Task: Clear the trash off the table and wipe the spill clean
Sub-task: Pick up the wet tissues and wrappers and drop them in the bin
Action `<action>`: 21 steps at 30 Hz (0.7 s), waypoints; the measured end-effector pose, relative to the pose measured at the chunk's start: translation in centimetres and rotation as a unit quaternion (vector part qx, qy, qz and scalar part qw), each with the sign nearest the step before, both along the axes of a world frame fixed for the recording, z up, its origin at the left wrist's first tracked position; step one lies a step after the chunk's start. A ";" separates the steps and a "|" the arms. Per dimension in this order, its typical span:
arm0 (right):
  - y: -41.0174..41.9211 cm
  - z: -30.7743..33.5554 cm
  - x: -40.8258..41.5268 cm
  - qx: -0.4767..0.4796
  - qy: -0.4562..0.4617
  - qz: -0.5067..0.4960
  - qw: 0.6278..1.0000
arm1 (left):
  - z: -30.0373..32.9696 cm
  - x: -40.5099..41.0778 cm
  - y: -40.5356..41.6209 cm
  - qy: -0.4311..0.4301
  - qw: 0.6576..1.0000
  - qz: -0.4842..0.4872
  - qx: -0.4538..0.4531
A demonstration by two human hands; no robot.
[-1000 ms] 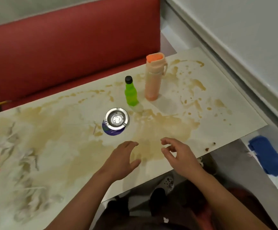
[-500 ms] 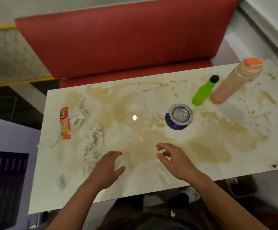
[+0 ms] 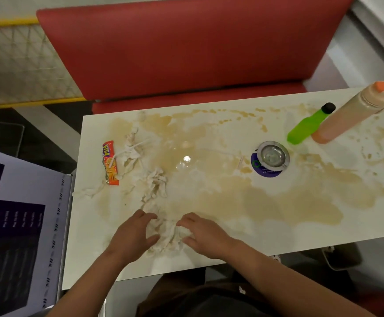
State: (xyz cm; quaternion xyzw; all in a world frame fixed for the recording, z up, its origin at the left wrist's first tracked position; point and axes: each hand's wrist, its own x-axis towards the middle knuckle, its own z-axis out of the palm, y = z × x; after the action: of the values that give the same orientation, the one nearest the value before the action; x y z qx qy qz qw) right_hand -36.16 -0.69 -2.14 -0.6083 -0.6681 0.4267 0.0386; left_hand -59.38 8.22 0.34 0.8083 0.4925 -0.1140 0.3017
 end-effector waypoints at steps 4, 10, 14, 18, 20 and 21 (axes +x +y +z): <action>0.5 -1.1 -2.5 0.026 -0.050 0.067 0.996 | -1.0 -1.2 -1.0 0.029 0.999 -0.025 0.005; 0.4 -2.7 -2.9 0.052 -0.105 0.075 0.990 | -2.4 -1.7 -1.5 0.013 1.000 -0.017 -0.007; -0.1 -2.7 -1.9 0.064 -0.093 0.004 0.994 | -2.3 -1.3 -0.8 -0.027 0.999 0.026 0.002; -0.4 -1.5 0.0 0.061 -0.043 -0.115 0.991 | -1.8 -0.4 0.0 -0.070 0.996 0.055 0.013; -0.5 -0.7 1.1 0.069 -0.033 -0.157 0.985 | -1.4 0.2 0.4 -0.090 0.993 0.071 0.011; -0.6 -0.2 1.6 0.075 -0.030 -0.175 0.981 | -1.1 0.6 0.7 -0.095 0.993 0.072 0.016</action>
State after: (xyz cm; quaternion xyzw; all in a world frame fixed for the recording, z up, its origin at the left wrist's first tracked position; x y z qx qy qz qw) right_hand -34.56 -1.24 -2.38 -0.7237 -0.5820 0.3441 0.1384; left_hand -58.82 8.88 -0.79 0.7827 0.5199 -0.0068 0.3421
